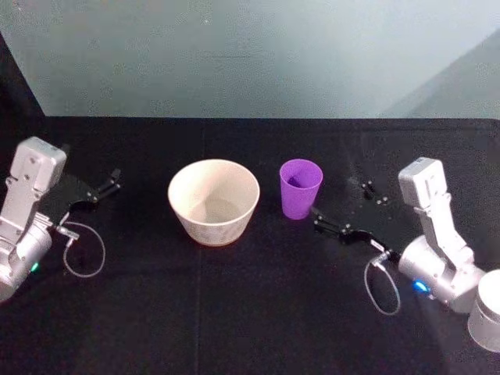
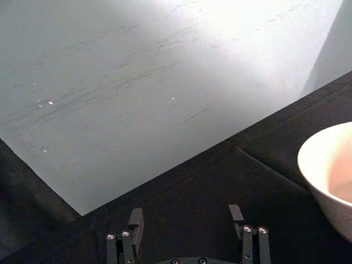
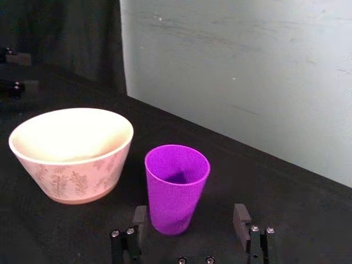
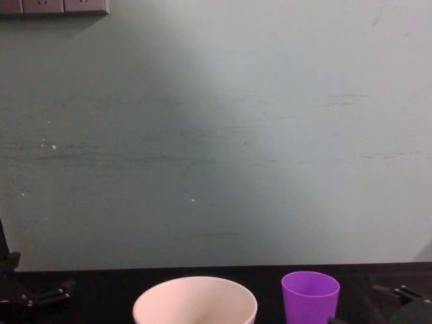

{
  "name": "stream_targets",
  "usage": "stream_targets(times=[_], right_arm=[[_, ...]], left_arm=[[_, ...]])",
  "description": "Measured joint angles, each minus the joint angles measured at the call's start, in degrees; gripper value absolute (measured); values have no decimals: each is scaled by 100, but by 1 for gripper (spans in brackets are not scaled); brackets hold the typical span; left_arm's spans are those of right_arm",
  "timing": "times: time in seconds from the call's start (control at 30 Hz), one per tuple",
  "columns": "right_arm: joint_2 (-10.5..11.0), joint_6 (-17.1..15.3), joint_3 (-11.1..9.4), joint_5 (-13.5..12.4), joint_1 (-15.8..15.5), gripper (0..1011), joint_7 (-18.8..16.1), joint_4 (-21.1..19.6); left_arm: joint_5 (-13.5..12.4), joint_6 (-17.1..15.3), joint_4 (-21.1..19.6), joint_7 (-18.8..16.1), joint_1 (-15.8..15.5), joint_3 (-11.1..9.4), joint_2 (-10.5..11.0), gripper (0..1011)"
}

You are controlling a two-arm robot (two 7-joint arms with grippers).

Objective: Pick up the cup and pour the mung beans from the cup into the bowl.

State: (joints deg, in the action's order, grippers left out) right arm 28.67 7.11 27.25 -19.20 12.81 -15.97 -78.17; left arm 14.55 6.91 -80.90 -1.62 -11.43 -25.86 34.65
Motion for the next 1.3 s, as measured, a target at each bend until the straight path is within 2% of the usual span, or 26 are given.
stream_targets(times=[0.33,0.77,1.3], right_arm=[[-394,0,3,-145,459,1002,-558,676],[-750,-59,-24,-61,878,1003,-891,1287],[-1005,-25,-142,107,1027,1002,-1099,1604]], left_arm=[[0,0,0,0,0,0,0,1000],[0,0,0,0,0,0,0,1000],[0,0,0,0,0,0,0,1000]])
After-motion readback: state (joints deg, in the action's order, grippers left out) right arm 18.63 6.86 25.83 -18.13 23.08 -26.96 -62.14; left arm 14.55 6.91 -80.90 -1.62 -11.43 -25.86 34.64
